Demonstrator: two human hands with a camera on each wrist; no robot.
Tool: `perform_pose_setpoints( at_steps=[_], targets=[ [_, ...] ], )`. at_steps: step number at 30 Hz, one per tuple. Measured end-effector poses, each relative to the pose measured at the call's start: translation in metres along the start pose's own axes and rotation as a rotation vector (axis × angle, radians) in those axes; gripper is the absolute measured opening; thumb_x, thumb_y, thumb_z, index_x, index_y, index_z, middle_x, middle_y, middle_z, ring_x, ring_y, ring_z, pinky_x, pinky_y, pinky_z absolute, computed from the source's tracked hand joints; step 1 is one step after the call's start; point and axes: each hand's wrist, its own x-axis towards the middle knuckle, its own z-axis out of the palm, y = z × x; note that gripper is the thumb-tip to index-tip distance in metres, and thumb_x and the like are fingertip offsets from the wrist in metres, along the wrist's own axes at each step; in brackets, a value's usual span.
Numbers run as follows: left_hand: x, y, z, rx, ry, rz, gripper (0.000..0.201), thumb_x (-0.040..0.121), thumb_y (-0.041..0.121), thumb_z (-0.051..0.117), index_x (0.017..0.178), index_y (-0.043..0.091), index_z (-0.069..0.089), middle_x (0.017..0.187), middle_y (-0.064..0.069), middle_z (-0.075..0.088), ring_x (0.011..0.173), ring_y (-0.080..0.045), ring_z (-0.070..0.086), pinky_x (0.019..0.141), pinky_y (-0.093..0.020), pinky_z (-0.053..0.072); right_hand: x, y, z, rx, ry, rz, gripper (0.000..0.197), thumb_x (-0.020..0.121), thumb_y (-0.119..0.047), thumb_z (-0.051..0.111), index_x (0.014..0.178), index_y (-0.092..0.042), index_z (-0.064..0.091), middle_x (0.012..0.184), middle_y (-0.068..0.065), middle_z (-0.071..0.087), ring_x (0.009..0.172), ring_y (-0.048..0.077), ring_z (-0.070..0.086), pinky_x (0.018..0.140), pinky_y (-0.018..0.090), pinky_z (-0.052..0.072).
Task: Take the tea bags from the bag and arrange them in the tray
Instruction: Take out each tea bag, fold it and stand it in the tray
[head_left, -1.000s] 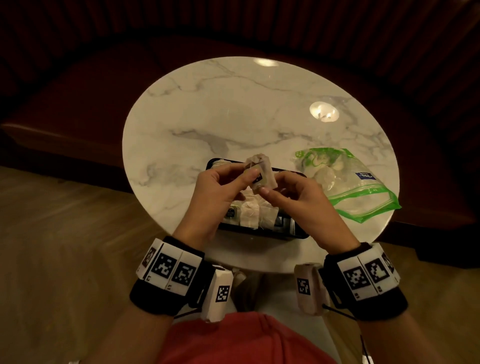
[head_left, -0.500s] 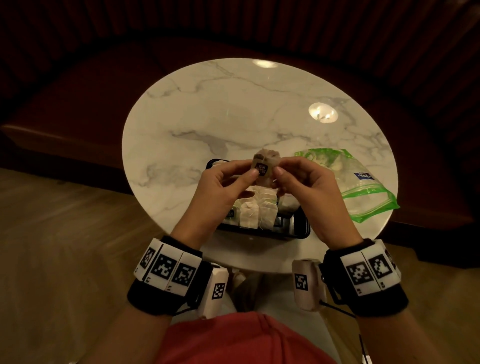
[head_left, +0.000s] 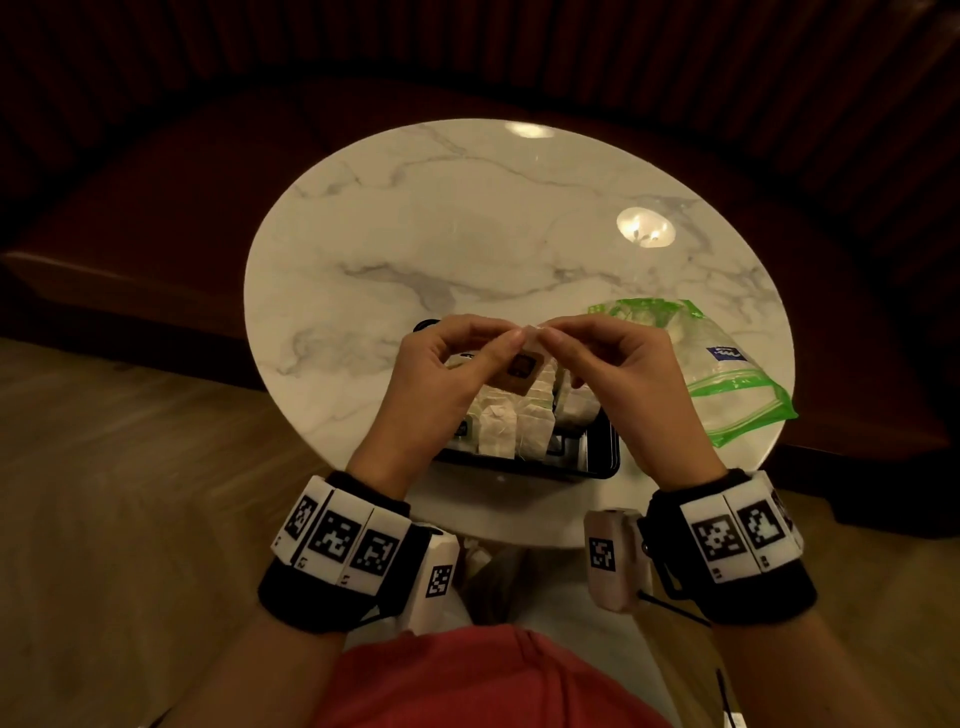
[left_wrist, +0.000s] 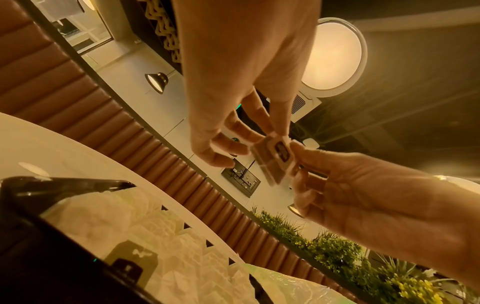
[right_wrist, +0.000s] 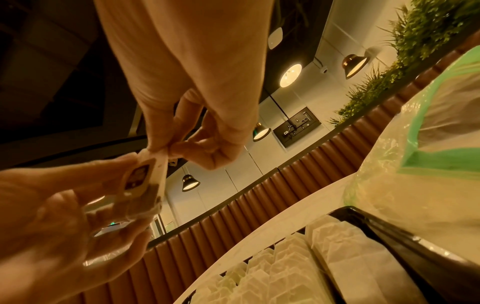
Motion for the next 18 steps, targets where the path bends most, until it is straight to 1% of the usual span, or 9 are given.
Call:
perform_pose_setpoints(
  at_steps=[2, 4, 6, 8, 10, 12, 14, 16, 18],
  targets=[
    [0.0002, 0.0002, 0.0004, 0.004, -0.024, -0.008, 0.010, 0.089, 0.013, 0.067, 0.096, 0.014, 0.074, 0.093, -0.002, 0.075, 0.092, -0.014, 0.071, 0.080, -0.022, 0.054, 0.0006, -0.0008, 0.0005, 0.002, 0.025, -0.001, 0.008, 0.088, -0.014, 0.069, 0.093, -0.015, 0.074, 0.084, -0.002, 0.074, 0.075, 0.002, 0.065, 0.065, 0.013, 0.047],
    [0.0008, -0.0005, 0.0006, -0.019, -0.008, -0.026, 0.011, 0.090, 0.012, 0.065, 0.097, 0.014, 0.074, 0.093, -0.001, 0.076, 0.092, -0.012, 0.070, 0.080, -0.020, 0.054, 0.0004, -0.0028, 0.0001, 0.011, 0.025, -0.009, 0.008, 0.086, -0.013, 0.070, 0.092, -0.017, 0.074, 0.085, -0.003, 0.075, 0.076, 0.002, 0.066, 0.066, 0.012, 0.047],
    [0.0015, -0.0018, -0.0003, -0.035, 0.030, -0.033, 0.013, 0.092, 0.009, 0.063, 0.100, 0.012, 0.073, 0.095, 0.001, 0.075, 0.092, -0.008, 0.070, 0.077, -0.016, 0.052, -0.0009, -0.0044, 0.0001, 0.037, 0.012, -0.019, 0.011, 0.085, -0.013, 0.071, 0.095, -0.018, 0.073, 0.087, 0.000, 0.075, 0.079, 0.005, 0.068, 0.066, 0.015, 0.049],
    [0.0012, -0.0018, -0.0010, -0.042, 0.020, -0.046, 0.015, 0.092, 0.007, 0.062, 0.104, 0.011, 0.071, 0.100, 0.000, 0.074, 0.094, -0.006, 0.069, 0.076, -0.014, 0.051, -0.0012, -0.0041, -0.0002, 0.064, 0.026, -0.023, 0.016, 0.085, -0.013, 0.071, 0.100, -0.019, 0.071, 0.087, 0.009, 0.072, 0.080, 0.013, 0.067, 0.065, 0.022, 0.052],
    [0.0003, -0.0016, -0.0009, -0.040, -0.017, -0.062, 0.017, 0.091, 0.006, 0.063, 0.106, 0.012, 0.070, 0.103, -0.001, 0.073, 0.095, -0.007, 0.069, 0.077, -0.015, 0.051, -0.0007, -0.0030, -0.0003, 0.075, 0.048, -0.023, 0.019, 0.086, -0.013, 0.071, 0.103, -0.019, 0.069, 0.087, 0.013, 0.070, 0.079, 0.016, 0.065, 0.064, 0.027, 0.051],
    [0.0003, -0.0023, -0.0014, -0.029, -0.030, -0.064, 0.020, 0.090, 0.003, 0.064, 0.107, 0.012, 0.069, 0.104, -0.005, 0.073, 0.096, -0.008, 0.069, 0.079, -0.017, 0.052, -0.0009, -0.0018, -0.0001, 0.099, 0.055, -0.020, 0.019, 0.086, -0.012, 0.070, 0.104, -0.018, 0.067, 0.088, 0.010, 0.070, 0.081, 0.013, 0.065, 0.067, 0.025, 0.050],
    [0.0007, -0.0029, -0.0016, -0.042, -0.008, -0.057, 0.021, 0.088, 0.000, 0.065, 0.106, 0.011, 0.068, 0.101, -0.009, 0.072, 0.094, -0.010, 0.069, 0.079, -0.018, 0.053, -0.0024, -0.0012, -0.0002, 0.124, 0.037, -0.008, 0.020, 0.087, -0.013, 0.069, 0.107, -0.017, 0.066, 0.094, 0.006, 0.072, 0.086, 0.011, 0.067, 0.071, 0.023, 0.050],
    [0.0014, -0.0037, -0.0016, -0.078, 0.018, -0.053, 0.022, 0.086, -0.002, 0.067, 0.104, 0.012, 0.067, 0.096, -0.008, 0.072, 0.091, -0.011, 0.069, 0.079, -0.020, 0.054, -0.0044, -0.0015, 0.0000, 0.150, -0.004, 0.017, 0.026, 0.086, -0.013, 0.068, 0.112, -0.013, 0.064, 0.098, 0.010, 0.073, 0.090, 0.014, 0.069, 0.075, 0.023, 0.051],
    [0.0011, -0.0041, -0.0013, -0.092, 0.024, -0.048, 0.022, 0.085, -0.002, 0.069, 0.101, 0.013, 0.068, 0.092, -0.006, 0.072, 0.089, -0.012, 0.070, 0.078, -0.021, 0.055, -0.0053, -0.0018, 0.0007, 0.182, -0.024, 0.032, 0.029, 0.085, -0.007, 0.068, 0.114, -0.008, 0.062, 0.096, 0.013, 0.073, 0.089, 0.014, 0.070, 0.076, 0.021, 0.052]
  ],
)
